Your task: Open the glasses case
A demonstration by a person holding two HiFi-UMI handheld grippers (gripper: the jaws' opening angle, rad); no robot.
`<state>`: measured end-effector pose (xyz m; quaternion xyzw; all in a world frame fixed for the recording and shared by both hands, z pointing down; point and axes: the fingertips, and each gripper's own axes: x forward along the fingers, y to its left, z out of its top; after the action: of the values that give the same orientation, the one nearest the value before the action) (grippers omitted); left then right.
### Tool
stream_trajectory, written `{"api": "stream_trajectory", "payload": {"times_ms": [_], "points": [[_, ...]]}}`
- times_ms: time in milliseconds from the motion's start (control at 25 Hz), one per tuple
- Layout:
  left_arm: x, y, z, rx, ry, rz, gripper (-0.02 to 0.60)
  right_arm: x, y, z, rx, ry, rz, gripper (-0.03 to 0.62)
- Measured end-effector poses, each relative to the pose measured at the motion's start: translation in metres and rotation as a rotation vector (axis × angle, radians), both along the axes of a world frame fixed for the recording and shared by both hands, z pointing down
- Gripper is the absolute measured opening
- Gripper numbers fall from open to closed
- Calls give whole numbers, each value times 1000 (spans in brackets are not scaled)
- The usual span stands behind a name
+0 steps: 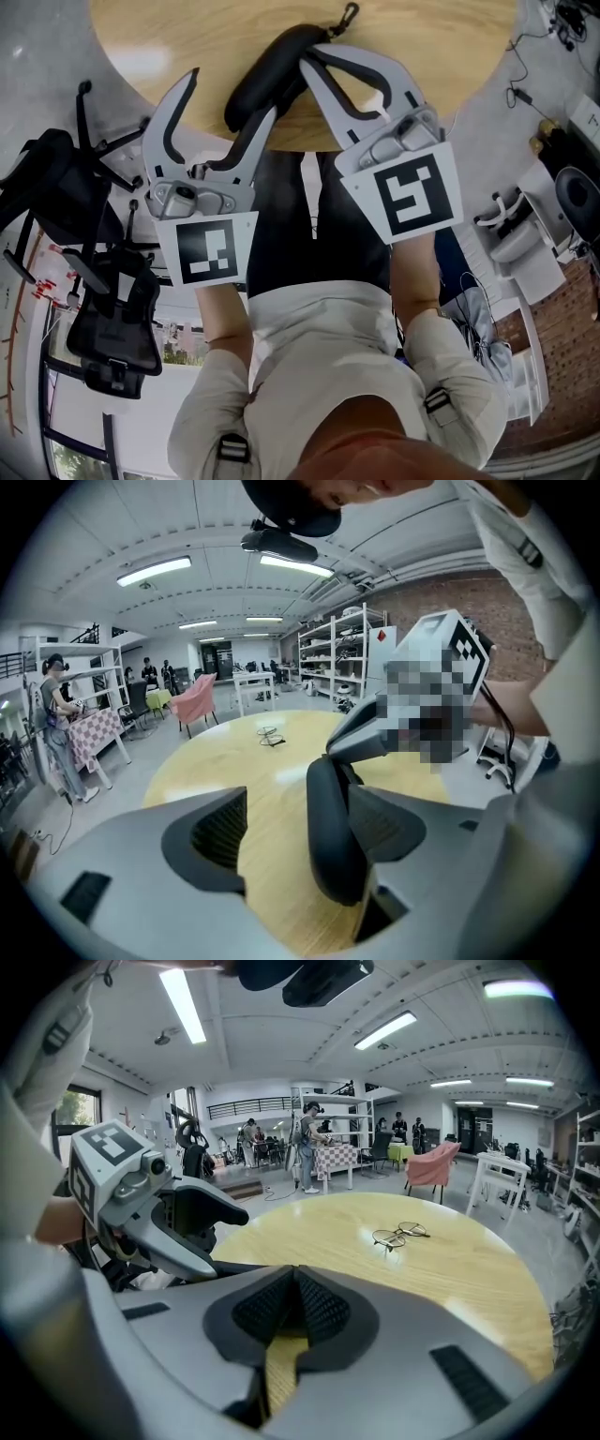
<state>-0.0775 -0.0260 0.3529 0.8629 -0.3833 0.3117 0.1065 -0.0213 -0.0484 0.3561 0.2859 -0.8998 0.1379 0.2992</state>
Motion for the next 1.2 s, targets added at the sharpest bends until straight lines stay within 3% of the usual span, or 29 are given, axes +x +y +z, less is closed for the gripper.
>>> {"api": "stream_trajectory", "payload": {"times_ms": [120,280,560,680,960,1200], "points": [[3,0,5,-26,15,10,350,1,2,1,3,31,-8,31],[7,0,22,-43,-45,55,319,-2,6,1,3,53,-23,31],[9,-2,24,-52,-12,38,234,-15,20,-1,-22,38,-75,25],[8,-6,24,-44,-17,15,167,-16,23,1,-27,51,-88,23],[-1,-13,29,-105,45,-46,149,-16,26,3,-38,57,-79,20],[-6,-18,35,-137,45,-128,126,-10,30,3,-45,68,-69,20]]}}
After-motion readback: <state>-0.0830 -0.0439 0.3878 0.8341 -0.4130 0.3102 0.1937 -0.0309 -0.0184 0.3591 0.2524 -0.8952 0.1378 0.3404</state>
